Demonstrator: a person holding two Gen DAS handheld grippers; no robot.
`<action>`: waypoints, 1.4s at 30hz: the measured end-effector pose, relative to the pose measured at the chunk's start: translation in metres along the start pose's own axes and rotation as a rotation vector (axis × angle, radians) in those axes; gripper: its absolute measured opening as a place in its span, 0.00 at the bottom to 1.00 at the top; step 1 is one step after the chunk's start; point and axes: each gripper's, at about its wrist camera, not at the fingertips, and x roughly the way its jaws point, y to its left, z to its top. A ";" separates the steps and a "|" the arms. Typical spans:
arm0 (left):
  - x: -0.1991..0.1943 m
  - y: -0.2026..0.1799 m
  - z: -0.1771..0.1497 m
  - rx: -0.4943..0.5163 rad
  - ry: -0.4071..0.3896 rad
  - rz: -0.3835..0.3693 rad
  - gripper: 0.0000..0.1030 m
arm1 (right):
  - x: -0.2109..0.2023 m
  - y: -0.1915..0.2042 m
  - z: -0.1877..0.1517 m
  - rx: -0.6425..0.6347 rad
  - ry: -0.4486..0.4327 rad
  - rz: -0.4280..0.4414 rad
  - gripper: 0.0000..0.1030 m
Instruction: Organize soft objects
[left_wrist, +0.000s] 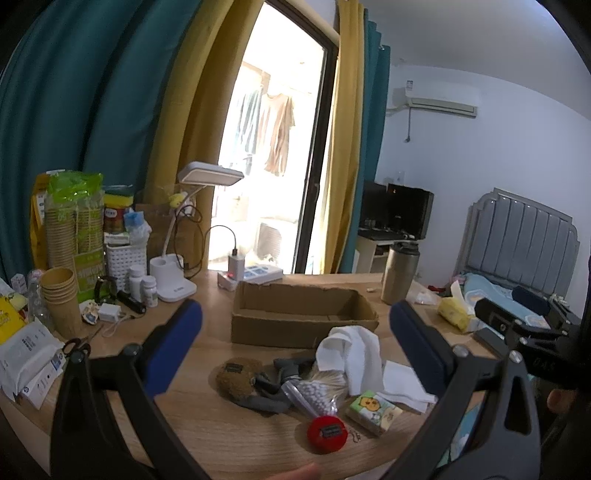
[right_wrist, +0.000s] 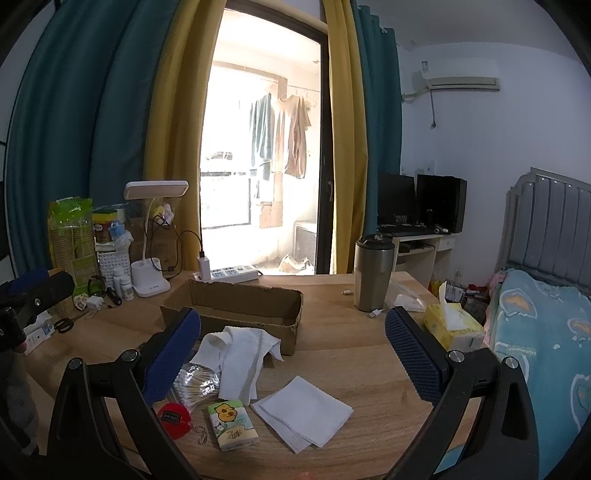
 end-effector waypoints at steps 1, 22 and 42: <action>0.000 0.000 0.000 -0.001 0.000 0.000 0.99 | 0.000 0.000 0.000 -0.001 -0.002 -0.002 0.99; -0.002 0.004 -0.002 -0.010 0.001 -0.003 0.99 | -0.002 0.003 -0.002 -0.004 0.001 0.001 0.99; -0.002 0.004 -0.005 0.003 0.003 -0.010 0.99 | -0.003 0.005 -0.002 -0.007 0.007 0.007 0.99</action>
